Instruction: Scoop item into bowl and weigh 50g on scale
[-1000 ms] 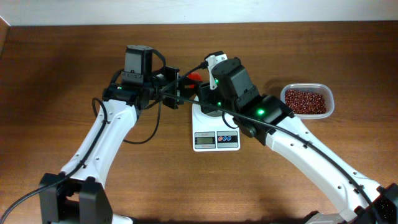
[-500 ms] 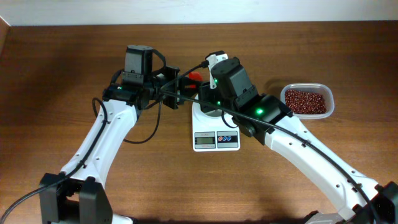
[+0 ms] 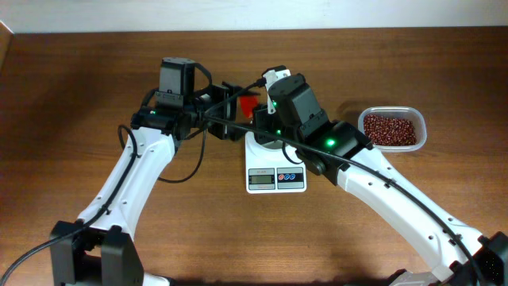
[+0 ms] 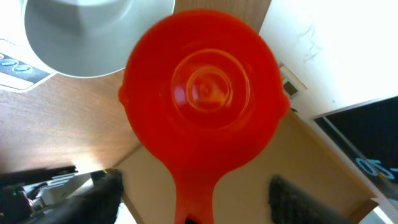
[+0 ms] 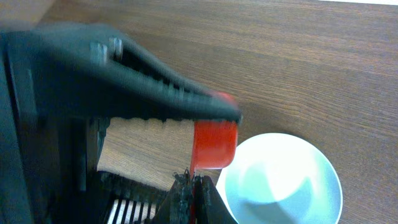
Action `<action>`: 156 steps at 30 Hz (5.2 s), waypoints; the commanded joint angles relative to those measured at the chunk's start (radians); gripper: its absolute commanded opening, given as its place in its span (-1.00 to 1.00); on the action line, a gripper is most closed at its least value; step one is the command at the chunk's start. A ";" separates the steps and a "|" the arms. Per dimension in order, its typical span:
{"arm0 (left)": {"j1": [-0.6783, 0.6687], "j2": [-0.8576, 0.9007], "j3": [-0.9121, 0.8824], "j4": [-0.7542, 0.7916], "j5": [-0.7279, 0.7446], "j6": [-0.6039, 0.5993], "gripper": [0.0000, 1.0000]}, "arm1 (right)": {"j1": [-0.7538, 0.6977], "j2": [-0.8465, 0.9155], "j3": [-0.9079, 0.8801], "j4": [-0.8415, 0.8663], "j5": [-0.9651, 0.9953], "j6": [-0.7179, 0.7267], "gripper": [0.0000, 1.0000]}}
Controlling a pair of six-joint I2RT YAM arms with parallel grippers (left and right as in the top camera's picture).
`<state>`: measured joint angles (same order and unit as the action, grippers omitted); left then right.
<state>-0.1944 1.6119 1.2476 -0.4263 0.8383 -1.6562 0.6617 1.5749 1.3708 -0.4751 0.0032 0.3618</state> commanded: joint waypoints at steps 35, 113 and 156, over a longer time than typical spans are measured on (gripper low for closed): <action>0.083 -0.011 0.010 -0.084 -0.272 1.375 -0.08 | -0.872 0.322 0.468 -0.978 -0.060 -0.436 -0.92; -0.630 0.090 -0.222 0.056 -0.997 1.809 -1.00 | -0.819 0.346 0.242 -0.665 -0.006 -0.482 -0.92; -0.630 0.317 -0.149 -0.020 -1.030 1.830 -1.00 | -0.819 0.346 0.242 -0.665 -0.006 -0.482 -0.92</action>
<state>-0.8284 1.8511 1.0992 -0.4408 -0.1928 0.1619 -0.1608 1.9182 1.6192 -1.1393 -0.0154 -0.1165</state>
